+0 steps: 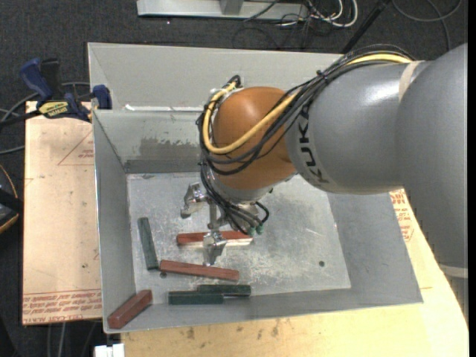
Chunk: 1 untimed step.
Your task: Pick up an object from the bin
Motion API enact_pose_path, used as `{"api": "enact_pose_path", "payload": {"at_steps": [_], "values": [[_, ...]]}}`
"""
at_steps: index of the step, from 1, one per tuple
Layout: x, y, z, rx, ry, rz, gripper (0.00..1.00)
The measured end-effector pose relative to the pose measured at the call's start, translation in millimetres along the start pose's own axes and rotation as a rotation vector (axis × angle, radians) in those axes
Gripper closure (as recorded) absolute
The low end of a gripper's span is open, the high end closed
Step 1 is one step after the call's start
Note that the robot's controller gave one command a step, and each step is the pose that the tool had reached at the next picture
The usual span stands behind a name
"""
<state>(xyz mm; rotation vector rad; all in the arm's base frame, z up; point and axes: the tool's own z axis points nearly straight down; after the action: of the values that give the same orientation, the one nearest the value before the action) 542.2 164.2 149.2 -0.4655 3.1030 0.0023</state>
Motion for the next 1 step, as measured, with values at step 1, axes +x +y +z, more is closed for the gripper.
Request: {"api": "enact_pose_path", "payload": {"at_steps": [1], "values": [[-7.7, -12.8, 67.1, -0.002, -0.018, -0.432, 1.0]]}}
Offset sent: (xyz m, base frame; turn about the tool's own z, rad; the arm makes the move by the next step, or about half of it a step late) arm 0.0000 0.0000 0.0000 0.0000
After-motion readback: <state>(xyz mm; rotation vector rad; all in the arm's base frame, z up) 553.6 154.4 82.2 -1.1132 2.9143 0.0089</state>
